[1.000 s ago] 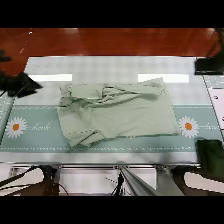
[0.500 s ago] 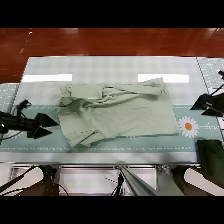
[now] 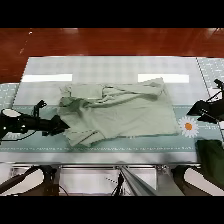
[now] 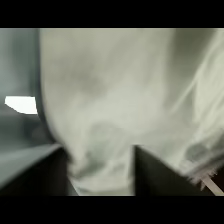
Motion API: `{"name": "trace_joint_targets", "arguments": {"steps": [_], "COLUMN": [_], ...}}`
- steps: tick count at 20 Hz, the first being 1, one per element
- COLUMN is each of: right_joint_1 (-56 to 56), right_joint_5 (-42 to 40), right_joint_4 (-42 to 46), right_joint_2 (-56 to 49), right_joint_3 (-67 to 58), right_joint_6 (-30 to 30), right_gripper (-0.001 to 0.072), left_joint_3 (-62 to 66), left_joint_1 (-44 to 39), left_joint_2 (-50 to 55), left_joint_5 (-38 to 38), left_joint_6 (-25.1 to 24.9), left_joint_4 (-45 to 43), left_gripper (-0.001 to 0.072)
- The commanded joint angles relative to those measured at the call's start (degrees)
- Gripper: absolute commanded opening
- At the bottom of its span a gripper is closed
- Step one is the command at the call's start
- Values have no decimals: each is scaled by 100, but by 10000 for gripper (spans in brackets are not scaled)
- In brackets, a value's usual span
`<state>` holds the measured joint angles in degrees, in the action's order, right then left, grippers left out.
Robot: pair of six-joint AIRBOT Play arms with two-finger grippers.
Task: Fold the shirts.
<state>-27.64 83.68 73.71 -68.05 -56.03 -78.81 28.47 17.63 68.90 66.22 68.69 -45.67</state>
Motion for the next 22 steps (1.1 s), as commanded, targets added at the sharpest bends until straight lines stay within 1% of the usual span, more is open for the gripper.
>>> {"name": "trace_joint_targets", "arguments": {"steps": [1,2,3,4,5,8,9,10,12,15,18,21,22], "right_joint_1": [-7,-7,-44,-127,-264,-669,-769,-837,-868,-857,-538,59,232], "right_joint_5": [72,66,7,-55,-109,-229,-367,-529,-861,-1349,-1812,-1917,-1954], "right_joint_4": [332,579,717,664,472,-470,-669,-772,-911,-1480,-1582,-1668,-1685], "right_joint_2": [7,13,37,74,116,111,111,111,111,111,15,-297,-352], "right_joint_3": [22,37,118,249,439,1010,1189,1331,1569,1974,2330,2376,2374], "right_joint_6": [26,-44,-55,2,136,601,649,647,610,601,470,420,387], "right_gripper": [615,614,581,499,485,489,495,507,507,507,505,502,444], "left_joint_3": [2,9,13,24,42,105,125,140,201,361,573,726,780], "left_joint_1": [-592,-586,-544,-487,-442,-343,-332,-330,-332,-334,-334,-334,-334], "left_joint_2": [164,160,142,136,129,101,92,72,63,63,66,66,66], "left_joint_5": [-306,-269,-201,-61,79,313,354,363,378,376,374,367,369], "left_joint_6": [-13,-13,-22,-142,-306,-577,-651,-654,-656,-656,-656,-656,-656], "left_joint_4": [592,629,627,632,636,636,658,678,693,737,739,739,739], "left_gripper": [37,26,21,21,21,21,21,21,21,21,21,21,21]}}
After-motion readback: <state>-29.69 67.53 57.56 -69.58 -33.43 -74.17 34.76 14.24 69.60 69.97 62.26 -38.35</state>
